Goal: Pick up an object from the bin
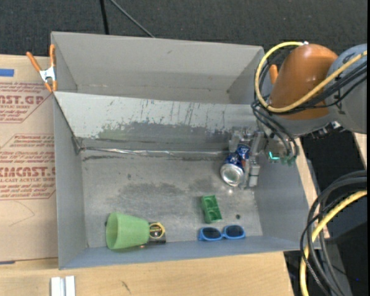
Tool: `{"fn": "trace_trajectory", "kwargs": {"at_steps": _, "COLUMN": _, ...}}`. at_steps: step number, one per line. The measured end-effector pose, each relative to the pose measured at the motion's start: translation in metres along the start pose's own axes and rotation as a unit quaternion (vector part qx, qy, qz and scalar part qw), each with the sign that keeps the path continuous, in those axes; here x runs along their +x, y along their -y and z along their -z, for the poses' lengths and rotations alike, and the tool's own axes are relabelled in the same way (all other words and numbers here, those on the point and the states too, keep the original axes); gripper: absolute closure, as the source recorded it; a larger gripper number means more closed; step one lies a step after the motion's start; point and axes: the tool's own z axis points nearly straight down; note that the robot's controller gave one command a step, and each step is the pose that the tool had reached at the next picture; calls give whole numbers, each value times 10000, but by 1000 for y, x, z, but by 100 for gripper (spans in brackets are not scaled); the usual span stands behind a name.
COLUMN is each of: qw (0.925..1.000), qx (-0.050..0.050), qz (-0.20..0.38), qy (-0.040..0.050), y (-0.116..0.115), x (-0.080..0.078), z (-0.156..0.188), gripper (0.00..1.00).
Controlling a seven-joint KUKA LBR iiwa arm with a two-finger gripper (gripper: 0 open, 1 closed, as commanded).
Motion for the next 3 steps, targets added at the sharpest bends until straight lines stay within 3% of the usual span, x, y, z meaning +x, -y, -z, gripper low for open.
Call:
{"fn": "trace_trajectory", "kwargs": {"at_steps": 1, "qw": 9986, "qx": -3, "qz": 523, "qy": -1, "y": 13, "x": 5, "z": -98, "gripper": 0}}
{"fn": "trace_trajectory", "kwargs": {"at_steps": 2, "qw": 9986, "qx": 5, "qz": 525, "qy": 35, "y": 13, "x": 2, "z": -93, "gripper": 100}}
{"fn": "trace_trajectory", "kwargs": {"at_steps": 3, "qw": 9986, "qx": 5, "qz": 526, "qy": 35, "y": 12, "x": 2, "z": -93, "gripper": 0}}
